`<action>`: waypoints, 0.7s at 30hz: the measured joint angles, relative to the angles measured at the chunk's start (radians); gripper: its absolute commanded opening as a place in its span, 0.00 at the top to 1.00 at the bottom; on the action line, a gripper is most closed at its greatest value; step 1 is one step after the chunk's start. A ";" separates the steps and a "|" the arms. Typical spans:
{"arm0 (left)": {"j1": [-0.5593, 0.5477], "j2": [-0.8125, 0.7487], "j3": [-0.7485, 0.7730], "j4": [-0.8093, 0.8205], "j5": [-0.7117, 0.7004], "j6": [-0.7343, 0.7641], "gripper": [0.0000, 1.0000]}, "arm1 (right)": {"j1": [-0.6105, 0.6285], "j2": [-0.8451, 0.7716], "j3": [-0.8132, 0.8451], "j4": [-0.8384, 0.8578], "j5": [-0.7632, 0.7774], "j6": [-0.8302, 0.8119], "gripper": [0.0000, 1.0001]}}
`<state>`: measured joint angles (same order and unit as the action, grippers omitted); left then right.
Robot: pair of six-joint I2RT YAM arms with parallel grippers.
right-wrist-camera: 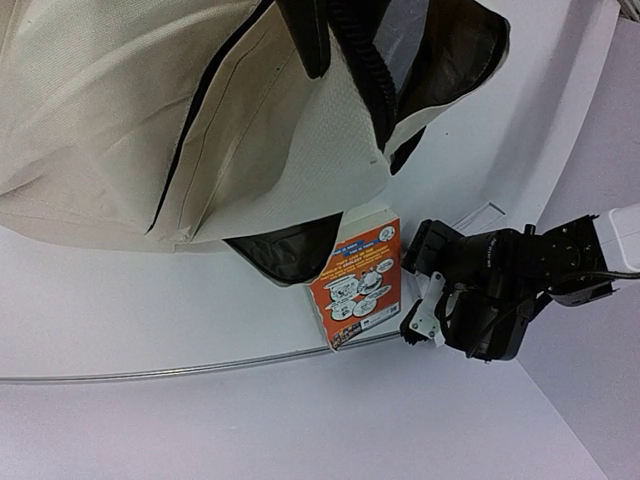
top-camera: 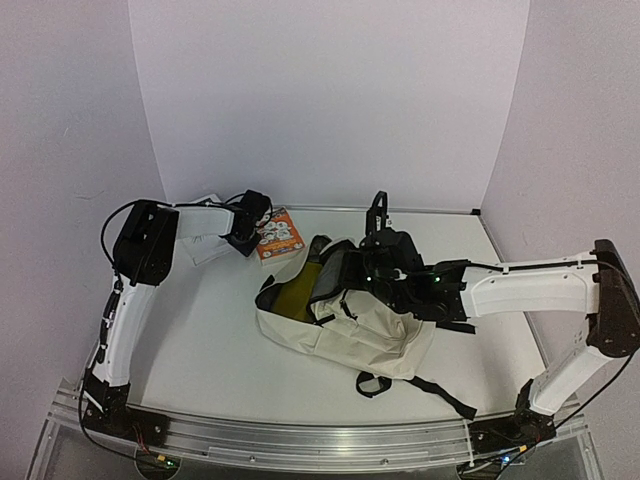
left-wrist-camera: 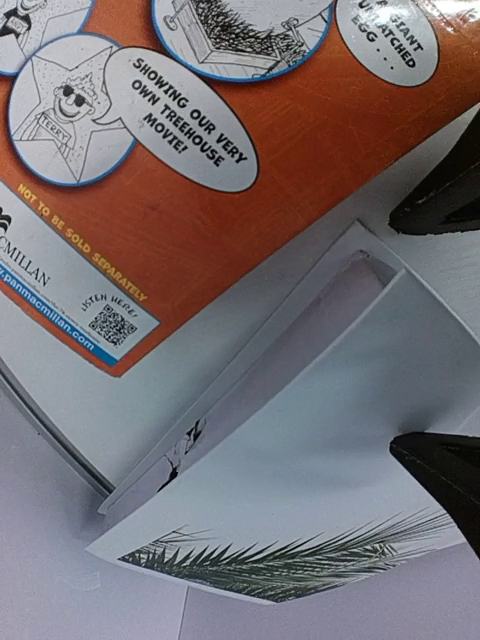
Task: Pack the student bag
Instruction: Pick up the book at the corner of the board.
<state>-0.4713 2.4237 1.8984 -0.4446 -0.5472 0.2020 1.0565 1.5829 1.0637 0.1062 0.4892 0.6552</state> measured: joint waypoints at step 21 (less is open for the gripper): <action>-0.052 -0.043 -0.162 0.297 -0.192 0.219 1.00 | 0.000 0.000 0.000 0.002 0.000 0.004 0.82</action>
<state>-0.5232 2.3806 1.7363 -0.1478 -0.7387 0.4210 1.0565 1.5829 1.0634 0.1078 0.4896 0.6590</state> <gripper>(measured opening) 0.027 0.122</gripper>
